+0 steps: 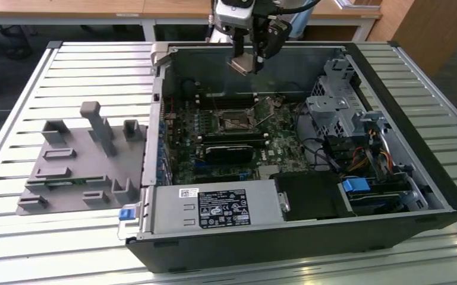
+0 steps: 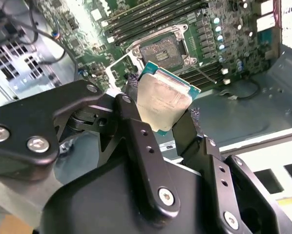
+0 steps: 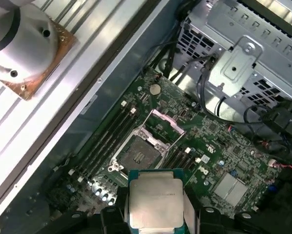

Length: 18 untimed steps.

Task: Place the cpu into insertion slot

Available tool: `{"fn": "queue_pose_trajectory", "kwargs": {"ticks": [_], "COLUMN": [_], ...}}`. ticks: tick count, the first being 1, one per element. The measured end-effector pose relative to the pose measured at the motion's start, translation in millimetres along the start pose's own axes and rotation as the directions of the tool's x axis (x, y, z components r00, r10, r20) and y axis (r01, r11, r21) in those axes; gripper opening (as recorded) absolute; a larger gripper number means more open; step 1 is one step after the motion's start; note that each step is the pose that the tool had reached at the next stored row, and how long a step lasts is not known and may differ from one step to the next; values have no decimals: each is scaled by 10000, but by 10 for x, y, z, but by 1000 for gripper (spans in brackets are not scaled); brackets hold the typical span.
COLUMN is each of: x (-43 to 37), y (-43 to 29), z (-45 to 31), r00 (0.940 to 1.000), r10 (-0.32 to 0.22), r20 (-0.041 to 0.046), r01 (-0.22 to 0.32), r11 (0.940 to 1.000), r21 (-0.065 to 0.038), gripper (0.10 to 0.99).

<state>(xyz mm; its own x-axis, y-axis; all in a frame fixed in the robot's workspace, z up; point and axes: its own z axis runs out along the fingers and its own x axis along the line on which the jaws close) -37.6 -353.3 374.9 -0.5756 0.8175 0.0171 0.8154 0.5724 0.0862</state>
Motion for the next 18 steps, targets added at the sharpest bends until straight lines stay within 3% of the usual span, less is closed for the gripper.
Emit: {"fn": "queue_pose_trajectory", "kwargs": {"ticks": [5, 9, 14, 18], "x": [0, 0, -1, -1], "y": [-1, -1, -2, -3], "z": [9, 18, 29, 38], "r00": [9960, 9868, 9680, 9469], "r10": [893, 1614, 2501, 3203], "r20": [77, 139, 212, 269], "r01": [-893, -1614, -2500, -3201], "r11": [9960, 9869, 9682, 9473], "r21": [-19, -39, -70, -100], "gripper": [533, 533, 533, 533]}}
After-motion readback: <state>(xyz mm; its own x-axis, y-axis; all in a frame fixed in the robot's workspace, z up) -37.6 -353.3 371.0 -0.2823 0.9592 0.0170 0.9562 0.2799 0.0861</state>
